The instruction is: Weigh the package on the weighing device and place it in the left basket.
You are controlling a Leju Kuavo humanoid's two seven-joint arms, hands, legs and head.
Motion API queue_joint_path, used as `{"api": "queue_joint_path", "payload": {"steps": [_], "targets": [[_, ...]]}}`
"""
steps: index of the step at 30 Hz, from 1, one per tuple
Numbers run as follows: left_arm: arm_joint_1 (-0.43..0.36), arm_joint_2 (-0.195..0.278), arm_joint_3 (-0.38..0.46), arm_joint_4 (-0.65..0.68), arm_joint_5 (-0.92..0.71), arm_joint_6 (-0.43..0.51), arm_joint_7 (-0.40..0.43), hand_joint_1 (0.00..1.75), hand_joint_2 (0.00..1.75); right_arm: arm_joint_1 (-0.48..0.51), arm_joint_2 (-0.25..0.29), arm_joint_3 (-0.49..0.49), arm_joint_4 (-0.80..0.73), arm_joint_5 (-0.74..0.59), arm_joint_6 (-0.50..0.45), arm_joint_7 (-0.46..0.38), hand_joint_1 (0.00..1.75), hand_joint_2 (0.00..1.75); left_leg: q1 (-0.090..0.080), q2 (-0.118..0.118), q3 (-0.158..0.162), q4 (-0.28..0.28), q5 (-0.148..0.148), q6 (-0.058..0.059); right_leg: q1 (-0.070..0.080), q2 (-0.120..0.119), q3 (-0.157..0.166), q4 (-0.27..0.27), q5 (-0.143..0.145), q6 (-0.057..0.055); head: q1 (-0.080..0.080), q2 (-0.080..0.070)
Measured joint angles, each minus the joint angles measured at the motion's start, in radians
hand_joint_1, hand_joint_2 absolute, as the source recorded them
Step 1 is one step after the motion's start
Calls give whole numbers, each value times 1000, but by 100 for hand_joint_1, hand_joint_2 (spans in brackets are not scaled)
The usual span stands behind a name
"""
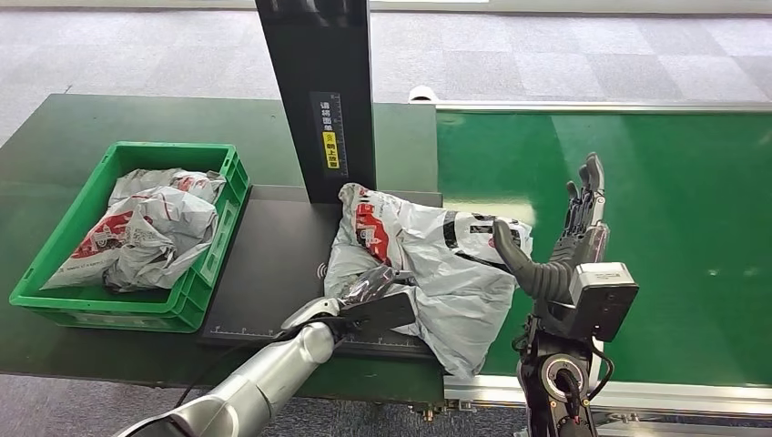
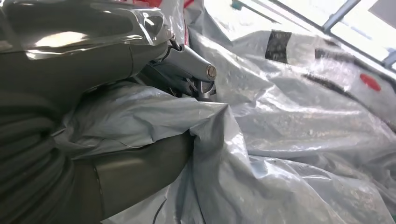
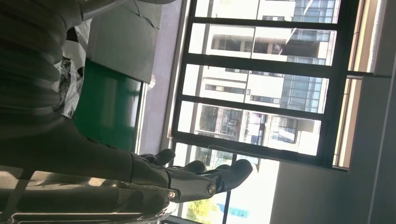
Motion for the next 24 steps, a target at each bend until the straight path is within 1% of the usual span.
{"api": "queue_joint_path", "payload": {"steps": [2,3,7,10,14,16,18,19,20,22,24], "targets": [[13,6,39,-29,69,66,-40,175,175,-3,1,-4,6,-2,3,3,0,175,0,0,0,0,0,0,0,0,0,0,0,0,0,0],[25,13,62,-64,98,90,-53,175,175,-5,2,-6,10,-6,3,2,0,175,0,0,0,0,0,0,0,0,-1,0,0,0,0,0],[96,49,140,-284,148,144,-52,175,175,-7,1,-19,24,-20,3,-8,0,175,0,0,-1,0,0,0,0,0,-1,0,0,0,0,0],[154,74,183,-464,198,199,-87,175,175,-2,1,-31,28,-25,-1,-15,0,175,0,1,-2,0,0,0,1,1,-3,0,0,0,0,0],[249,109,225,-777,287,288,-167,175,175,16,-1,-45,28,-26,-19,-19,0,175,0,1,-4,0,0,0,0,1,-4,0,-1,0,0,0],[304,139,232,-961,319,381,-199,175,175,30,-2,-54,28,-26,-31,-26,0,175,0,1,-4,-1,-1,-1,0,1,-4,0,-1,0,0,0],[359,179,241,-1145,368,487,-219,175,175,49,-5,-62,27,-26,-40,-29,0,175,0,2,-4,-1,-2,-2,1,2,-4,0,-2,0,0,0],[386,198,257,-1231,401,513,-222,175,175,61,-7,-68,26,-25,-41,-23,0,175,0,2,-4,-1,-2,-2,1,2,-5,0,-3,0,0,0],[409,213,282,-1303,435,513,-224,175,175,72,-9,-74,26,-24,-41,-16,0,175,1,2,-4,-1,-2,-2,1,1,-4,0,-3,0,0,0],[447,232,356,-1421,502,478,-224,175,175,92,-13,-88,26,-19,-39,-2,0,175,1,1,-3,-1,-3,-2,1,1,-4,0,-4,-1,0,0],[467,238,439,-1486,553,439,-225,175,175,111,-14,-103,28,-14,-39,1,0,175,2,0,-3,-1,-3,-3,1,0,-4,0,-4,-1,0,0]]}}
